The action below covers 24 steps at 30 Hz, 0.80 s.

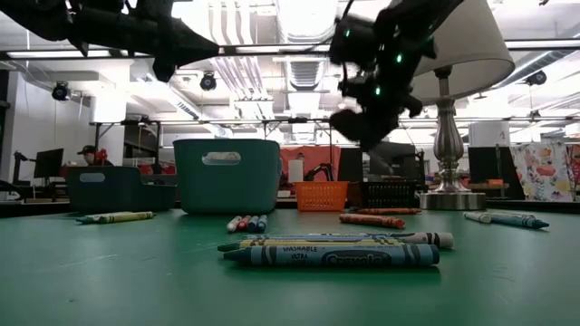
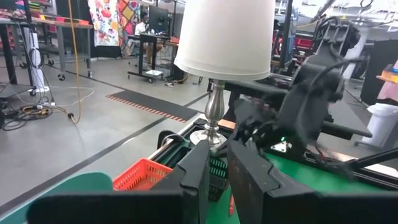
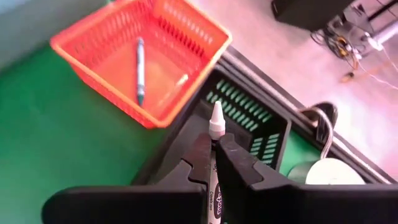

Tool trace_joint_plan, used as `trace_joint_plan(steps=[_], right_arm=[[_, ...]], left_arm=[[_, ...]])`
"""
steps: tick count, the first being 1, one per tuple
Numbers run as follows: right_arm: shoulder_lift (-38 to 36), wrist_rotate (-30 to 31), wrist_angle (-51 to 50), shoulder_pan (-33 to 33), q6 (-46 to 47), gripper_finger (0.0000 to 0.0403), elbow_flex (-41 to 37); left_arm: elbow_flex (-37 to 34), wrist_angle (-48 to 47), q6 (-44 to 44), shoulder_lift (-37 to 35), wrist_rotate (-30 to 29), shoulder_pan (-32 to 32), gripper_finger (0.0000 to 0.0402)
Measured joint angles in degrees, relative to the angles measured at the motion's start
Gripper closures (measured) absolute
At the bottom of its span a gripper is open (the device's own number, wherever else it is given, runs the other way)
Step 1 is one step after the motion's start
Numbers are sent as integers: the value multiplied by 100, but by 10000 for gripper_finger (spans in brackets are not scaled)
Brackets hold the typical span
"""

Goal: Sort crayons
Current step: Put the white crayon into the black bin, then put the blue crayon into the orange bin

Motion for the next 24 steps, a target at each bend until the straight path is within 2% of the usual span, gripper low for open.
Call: trace_joint_plan(steps=[7,13,20,24], right_arm=[[271,12,39,-45,137,386,2],[291,-97,41,-123,204,349,2],[161,-126,40,-97,182,325,17],[-75,-258,37,64,132,321,17]], left_arm=[[0,-4,-41,-2,0,2,361],[0,-10,-159,-2,2,0,361],[0,-13,-370,-2,2,1,361],[0,-46,-853,-23,25,1,361]])
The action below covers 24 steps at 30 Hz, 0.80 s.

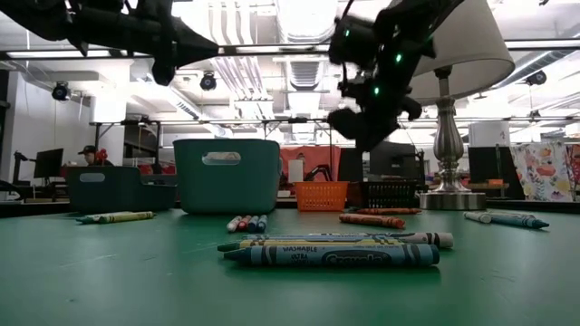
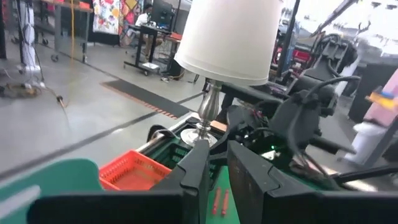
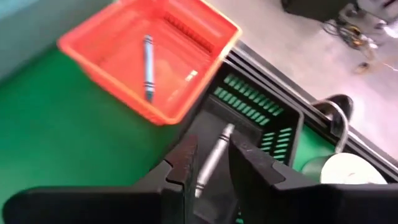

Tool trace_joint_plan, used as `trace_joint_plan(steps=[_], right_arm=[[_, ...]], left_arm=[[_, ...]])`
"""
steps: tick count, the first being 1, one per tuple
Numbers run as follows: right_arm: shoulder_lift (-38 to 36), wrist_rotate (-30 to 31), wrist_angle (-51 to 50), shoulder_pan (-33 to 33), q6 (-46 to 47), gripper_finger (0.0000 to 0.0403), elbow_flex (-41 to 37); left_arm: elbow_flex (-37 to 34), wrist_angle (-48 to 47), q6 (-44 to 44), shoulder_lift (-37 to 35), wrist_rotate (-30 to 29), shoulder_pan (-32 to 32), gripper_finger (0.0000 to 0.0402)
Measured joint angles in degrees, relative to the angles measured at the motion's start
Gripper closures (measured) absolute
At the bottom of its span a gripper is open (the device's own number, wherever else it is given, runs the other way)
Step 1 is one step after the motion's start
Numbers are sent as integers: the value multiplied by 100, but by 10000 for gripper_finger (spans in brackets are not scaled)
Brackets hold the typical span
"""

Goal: Sort crayons
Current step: Put the blue crayon into the orange bin

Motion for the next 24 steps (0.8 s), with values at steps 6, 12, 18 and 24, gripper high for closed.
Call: trace_joint_plan(steps=[6,12,18,24], right_arm=[[-403,-31,12,436,-250,329,0],[-701,-40,-2,965,-647,337,-17],[-814,-40,6,1382,-769,339,-11],[-825,-40,3,1542,-943,343,-11]], left_arm=[[0,-116,-1258,-17,1031,-37,361],[0,-940,-2449,-25,1209,-373,361],[0,-2060,-3486,-80,1198,-1131,361],[0,-3104,-4304,-188,998,-1934,361]])
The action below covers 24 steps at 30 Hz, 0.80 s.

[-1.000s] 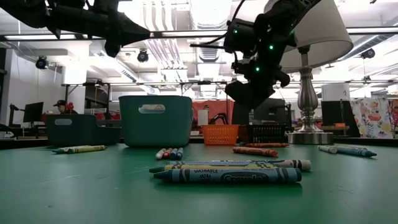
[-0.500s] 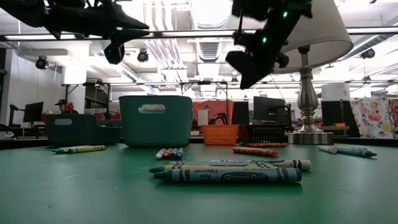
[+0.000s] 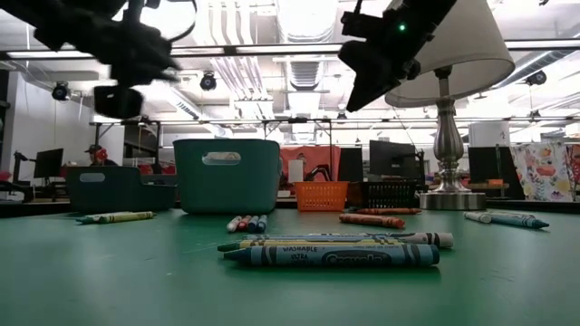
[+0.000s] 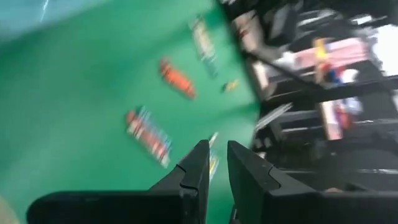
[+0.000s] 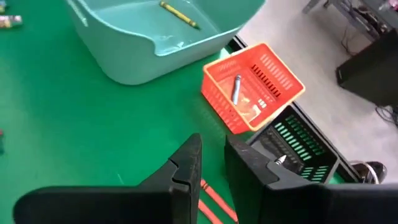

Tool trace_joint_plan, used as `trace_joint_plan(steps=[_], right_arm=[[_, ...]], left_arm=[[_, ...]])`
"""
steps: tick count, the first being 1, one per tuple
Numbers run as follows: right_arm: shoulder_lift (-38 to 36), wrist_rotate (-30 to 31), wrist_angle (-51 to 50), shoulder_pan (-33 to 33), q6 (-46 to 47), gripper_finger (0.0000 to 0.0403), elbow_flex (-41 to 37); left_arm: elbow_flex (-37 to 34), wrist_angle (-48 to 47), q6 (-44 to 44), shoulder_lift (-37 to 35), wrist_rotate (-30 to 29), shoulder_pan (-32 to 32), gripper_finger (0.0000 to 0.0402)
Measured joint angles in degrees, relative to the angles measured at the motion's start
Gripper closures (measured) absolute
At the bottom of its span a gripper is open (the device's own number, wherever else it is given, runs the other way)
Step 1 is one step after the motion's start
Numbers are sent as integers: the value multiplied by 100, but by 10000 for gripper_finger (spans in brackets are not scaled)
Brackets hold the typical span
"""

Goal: Sort crayons
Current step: Put the blue crayon into the orange bin

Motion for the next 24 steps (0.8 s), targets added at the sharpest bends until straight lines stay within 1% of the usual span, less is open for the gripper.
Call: trace_joint_plan(steps=[3,5,9,11,15,20,22,24], right_arm=[[-25,0,0,0,-47,344,0],[-32,7,2,-6,-55,344,2],[-32,7,2,-7,-71,342,2],[-32,7,5,-7,-79,342,2],[-32,5,3,-7,-130,342,4],[-35,5,3,-7,-128,342,4],[-35,5,3,-7,-128,342,4],[-35,5,4,-7,-125,342,4]], left_arm=[[0,-820,-535,-8,-445,-543,361],[0,-1307,-798,10,-631,-903,361],[0,-2010,-1107,9,-1187,-1393,361],[0,-2360,-1288,11,-1415,-1480,361],[0,-2765,-1351,52,-1789,-1548,361],[0,-2898,-1351,195,-2522,-1545,361],[0,-2893,-1351,280,-2674,-1545,361],[0,-2891,-1286,373,-2694,-1545,359]])
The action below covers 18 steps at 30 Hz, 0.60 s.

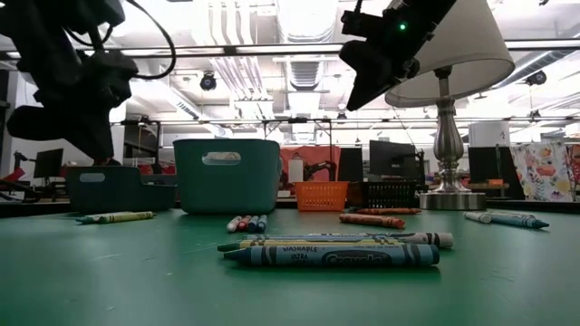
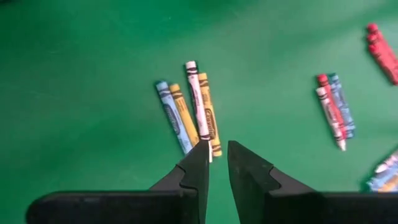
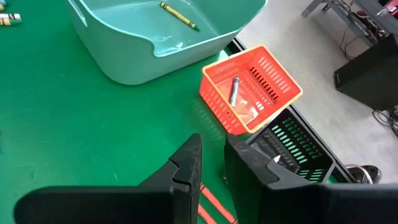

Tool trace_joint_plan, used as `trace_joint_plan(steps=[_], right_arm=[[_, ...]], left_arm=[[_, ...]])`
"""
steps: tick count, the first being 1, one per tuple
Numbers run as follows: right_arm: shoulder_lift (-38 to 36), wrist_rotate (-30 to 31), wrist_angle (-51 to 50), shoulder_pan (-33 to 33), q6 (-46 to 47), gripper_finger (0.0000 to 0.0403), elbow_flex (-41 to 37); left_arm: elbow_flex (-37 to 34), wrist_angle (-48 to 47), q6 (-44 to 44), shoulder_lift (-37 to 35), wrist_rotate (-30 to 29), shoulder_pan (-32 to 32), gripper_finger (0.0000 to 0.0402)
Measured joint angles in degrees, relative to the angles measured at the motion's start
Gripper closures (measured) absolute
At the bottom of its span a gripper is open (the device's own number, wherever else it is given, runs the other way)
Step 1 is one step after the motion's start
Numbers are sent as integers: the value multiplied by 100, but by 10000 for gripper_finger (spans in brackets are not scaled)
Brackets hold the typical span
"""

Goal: Sort crayons
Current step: Put the blue crayon into the orange bin

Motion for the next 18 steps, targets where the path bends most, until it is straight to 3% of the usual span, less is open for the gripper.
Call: trace_joint_plan(steps=[13,18], right_arm=[[0,-2,-3,2,11,342,0],[0,-2,-4,2,-5,342,0]], left_arm=[[0,35,247,667,-6,-146,290],[0,166,247,915,-322,-241,265]])
